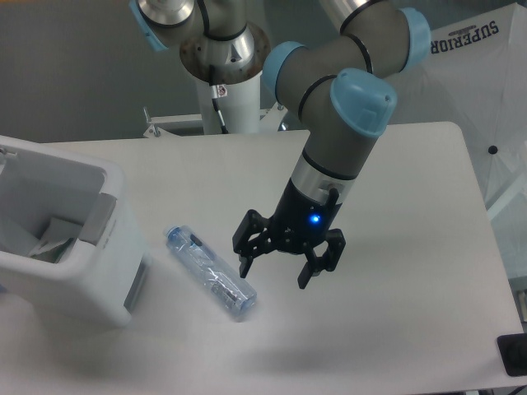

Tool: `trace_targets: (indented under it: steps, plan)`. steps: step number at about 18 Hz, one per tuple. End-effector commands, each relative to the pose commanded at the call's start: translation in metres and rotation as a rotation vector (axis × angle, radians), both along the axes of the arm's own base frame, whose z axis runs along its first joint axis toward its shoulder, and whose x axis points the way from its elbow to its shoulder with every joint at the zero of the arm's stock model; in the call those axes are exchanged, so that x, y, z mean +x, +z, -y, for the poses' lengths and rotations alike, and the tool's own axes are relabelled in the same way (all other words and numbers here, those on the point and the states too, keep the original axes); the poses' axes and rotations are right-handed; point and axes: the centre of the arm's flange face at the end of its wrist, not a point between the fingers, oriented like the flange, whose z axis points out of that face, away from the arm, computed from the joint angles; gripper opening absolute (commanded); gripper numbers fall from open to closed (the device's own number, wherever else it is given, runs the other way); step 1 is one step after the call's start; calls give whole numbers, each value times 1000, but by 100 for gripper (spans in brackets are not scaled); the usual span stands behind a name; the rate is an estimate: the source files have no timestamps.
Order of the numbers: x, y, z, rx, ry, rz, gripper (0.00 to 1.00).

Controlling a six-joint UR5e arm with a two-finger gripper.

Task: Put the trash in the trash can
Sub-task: 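Lower the gripper onto the water bottle and grasp it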

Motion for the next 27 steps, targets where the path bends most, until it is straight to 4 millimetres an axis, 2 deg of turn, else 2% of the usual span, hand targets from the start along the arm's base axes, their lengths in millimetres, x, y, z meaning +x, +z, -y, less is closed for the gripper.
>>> trace_targets:
  steps: [3,12,14,16,18,23,25,27]
  plan:
    - [0,-4,1,-9,2,3,100]
    - [-4,-38,0,-124,16,-6,100]
    - [2,-50,-8,-153,3,-6,100]
    - [7,-76,-18,-218,-6,0,100]
    - [27,-98,-33,-289,-42,3,100]
    - [44,-122,-30,-464,43,88,100]
    - [55,-131,-35,-515,77,105,100]
    - [56,-141,-38,-538,134,135,100]
